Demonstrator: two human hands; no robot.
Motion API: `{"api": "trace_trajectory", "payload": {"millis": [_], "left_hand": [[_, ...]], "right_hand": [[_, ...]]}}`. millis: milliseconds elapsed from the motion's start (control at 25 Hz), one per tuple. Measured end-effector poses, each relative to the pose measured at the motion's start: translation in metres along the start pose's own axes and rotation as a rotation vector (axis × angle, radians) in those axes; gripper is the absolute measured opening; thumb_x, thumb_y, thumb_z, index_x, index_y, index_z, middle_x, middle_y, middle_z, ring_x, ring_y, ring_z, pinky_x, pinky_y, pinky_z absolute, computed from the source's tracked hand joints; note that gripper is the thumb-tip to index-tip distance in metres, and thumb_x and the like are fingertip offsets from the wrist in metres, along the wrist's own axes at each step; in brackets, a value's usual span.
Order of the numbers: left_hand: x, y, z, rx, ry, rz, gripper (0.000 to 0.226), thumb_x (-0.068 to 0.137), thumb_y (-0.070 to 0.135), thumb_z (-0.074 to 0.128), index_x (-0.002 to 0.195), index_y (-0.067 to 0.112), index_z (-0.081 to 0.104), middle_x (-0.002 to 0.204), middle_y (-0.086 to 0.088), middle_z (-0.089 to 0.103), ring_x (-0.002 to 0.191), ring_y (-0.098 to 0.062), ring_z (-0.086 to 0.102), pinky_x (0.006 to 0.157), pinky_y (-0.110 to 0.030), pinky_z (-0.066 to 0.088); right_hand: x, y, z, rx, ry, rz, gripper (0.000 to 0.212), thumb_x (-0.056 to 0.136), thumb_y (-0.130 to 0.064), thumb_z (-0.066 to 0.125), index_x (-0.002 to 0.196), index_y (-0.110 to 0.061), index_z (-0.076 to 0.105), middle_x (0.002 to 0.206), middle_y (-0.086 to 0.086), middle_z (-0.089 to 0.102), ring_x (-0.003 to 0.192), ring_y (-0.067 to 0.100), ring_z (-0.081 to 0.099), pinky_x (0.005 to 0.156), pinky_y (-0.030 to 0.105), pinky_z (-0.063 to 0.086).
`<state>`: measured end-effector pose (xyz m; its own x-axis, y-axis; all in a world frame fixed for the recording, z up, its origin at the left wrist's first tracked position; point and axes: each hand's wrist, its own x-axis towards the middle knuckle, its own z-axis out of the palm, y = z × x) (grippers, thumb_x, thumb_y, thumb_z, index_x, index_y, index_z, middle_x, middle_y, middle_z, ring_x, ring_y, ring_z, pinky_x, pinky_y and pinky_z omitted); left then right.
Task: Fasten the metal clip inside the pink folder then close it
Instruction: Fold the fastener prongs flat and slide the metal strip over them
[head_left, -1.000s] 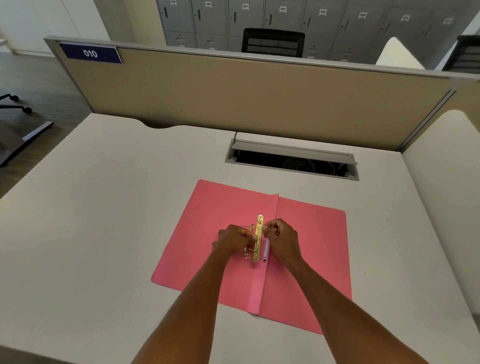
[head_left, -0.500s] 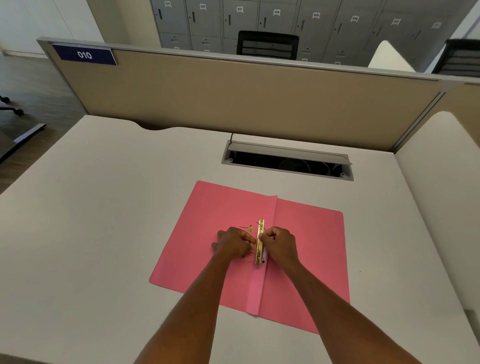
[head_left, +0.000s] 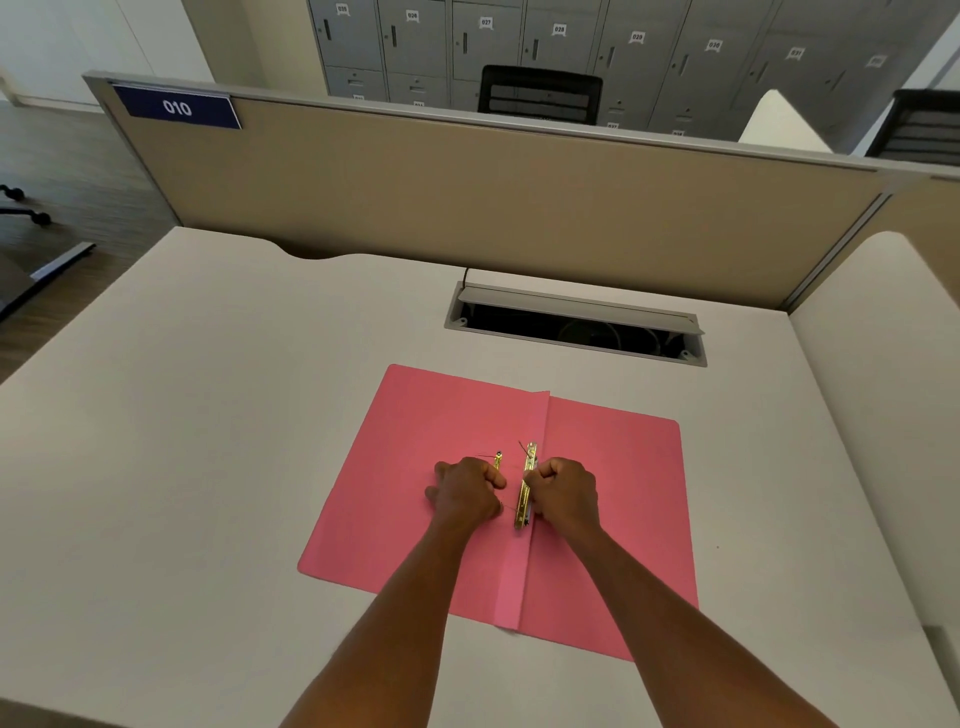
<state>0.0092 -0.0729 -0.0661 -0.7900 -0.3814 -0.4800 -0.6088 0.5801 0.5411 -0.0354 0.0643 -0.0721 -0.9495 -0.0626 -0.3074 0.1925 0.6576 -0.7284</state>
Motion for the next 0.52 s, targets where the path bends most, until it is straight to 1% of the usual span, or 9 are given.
{"api": "trace_trajectory", "payload": {"millis": [120, 200, 320, 400, 520], "left_hand": [[-0.0017, -0.0018, 0.0025, 0.005, 0.029, 0.004, 0.031, 0.073, 0.014, 0.078, 0.099, 0.029, 0.073, 0.103, 0.009, 0.068, 0.123, -0.025, 0.040, 0.086, -0.039, 0.036], [-0.0023, -0.0024, 0.0022, 0.009, 0.039, 0.004, 0.030, 0.074, 0.015, 0.078, 0.100, 0.029, 0.073, 0.108, 0.007, 0.069, 0.123, -0.025, 0.040, 0.086, -0.039, 0.036], [-0.0011, -0.0006, 0.0050, 0.008, 0.034, -0.002, 0.024, 0.075, 0.020, 0.076, 0.098, 0.028, 0.074, 0.107, 0.007, 0.070, 0.124, -0.025, 0.039, 0.090, -0.041, 0.039], [-0.0007, 0.0020, 0.0069, -0.021, 0.049, -0.018, 0.018, 0.075, 0.030, 0.074, 0.092, 0.025, 0.076, 0.103, 0.006, 0.071, 0.123, -0.026, 0.039, 0.090, -0.041, 0.039], [0.0004, 0.0037, 0.0087, -0.008, 0.068, -0.043, 0.029, 0.070, 0.046, 0.073, 0.089, 0.024, 0.076, 0.097, 0.003, 0.072, 0.119, -0.026, 0.040, 0.085, -0.041, 0.038]], "right_hand": [[0.0009, 0.0025, 0.0017, -0.003, -0.027, 0.047, 0.020, 0.070, -0.034, 0.064, 0.063, -0.015, 0.064, 0.057, 0.004, 0.069, 0.055, 0.025, 0.069, 0.058, 0.048, 0.061], [0.0000, -0.0001, 0.0000, -0.010, -0.031, 0.056, 0.017, 0.070, -0.031, 0.064, 0.062, -0.017, 0.063, 0.057, 0.003, 0.069, 0.054, 0.025, 0.069, 0.059, 0.048, 0.061], [0.0012, 0.0009, -0.0035, -0.024, -0.031, 0.069, 0.014, 0.071, -0.028, 0.065, 0.060, -0.019, 0.063, 0.058, 0.002, 0.069, 0.055, 0.024, 0.069, 0.061, 0.046, 0.061], [0.0037, 0.0046, -0.0045, -0.031, -0.037, 0.082, 0.015, 0.071, -0.029, 0.066, 0.060, -0.019, 0.063, 0.057, 0.002, 0.070, 0.055, 0.023, 0.069, 0.061, 0.046, 0.061], [0.0048, 0.0058, -0.0041, -0.036, -0.057, 0.091, 0.014, 0.067, -0.029, 0.065, 0.061, -0.017, 0.063, 0.057, 0.003, 0.070, 0.055, 0.025, 0.069, 0.061, 0.047, 0.061]]}}
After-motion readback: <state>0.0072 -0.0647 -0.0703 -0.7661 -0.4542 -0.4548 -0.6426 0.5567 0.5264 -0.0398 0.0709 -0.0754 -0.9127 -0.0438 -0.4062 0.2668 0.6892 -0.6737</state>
